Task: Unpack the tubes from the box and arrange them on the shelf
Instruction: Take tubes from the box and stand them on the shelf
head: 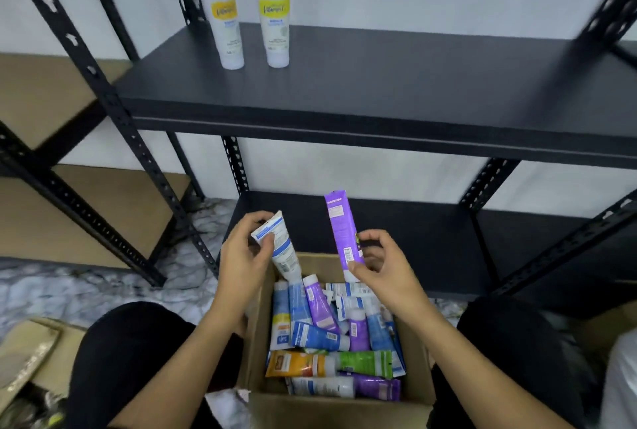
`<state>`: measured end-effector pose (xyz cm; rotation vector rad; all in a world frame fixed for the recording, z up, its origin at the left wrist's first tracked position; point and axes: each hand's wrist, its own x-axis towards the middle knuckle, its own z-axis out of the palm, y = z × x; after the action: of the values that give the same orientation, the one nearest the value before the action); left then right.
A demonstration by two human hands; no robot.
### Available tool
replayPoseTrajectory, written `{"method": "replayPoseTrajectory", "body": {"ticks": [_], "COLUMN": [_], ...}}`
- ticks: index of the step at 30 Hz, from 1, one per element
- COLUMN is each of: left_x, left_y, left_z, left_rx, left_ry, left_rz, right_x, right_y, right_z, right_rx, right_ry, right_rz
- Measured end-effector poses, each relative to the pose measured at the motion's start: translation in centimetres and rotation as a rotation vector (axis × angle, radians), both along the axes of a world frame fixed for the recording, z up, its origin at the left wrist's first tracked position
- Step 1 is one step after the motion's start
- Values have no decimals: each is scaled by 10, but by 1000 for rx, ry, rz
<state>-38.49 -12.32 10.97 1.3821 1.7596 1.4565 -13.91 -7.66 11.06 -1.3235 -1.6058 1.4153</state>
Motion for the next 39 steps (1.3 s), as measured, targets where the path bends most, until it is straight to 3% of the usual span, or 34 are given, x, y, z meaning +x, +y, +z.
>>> {"method": "replayPoseTrajectory", "body": {"ticks": [10,21,39], "left_x": [-10,-12,-48], "left_y": [26,74,123], "left_z": [121,229,299], "left_rx": [234,369,442], "left_ry": [-67,28,223], "left_rz": [-45,-47,20], "right_x": [-20,-43,-113], "right_y": [13,70,152], "right_z": [104,203,226], "right_rx": [264,443,586], "right_ry": [136,163,36], "right_rz": [36,-7,-103]}}
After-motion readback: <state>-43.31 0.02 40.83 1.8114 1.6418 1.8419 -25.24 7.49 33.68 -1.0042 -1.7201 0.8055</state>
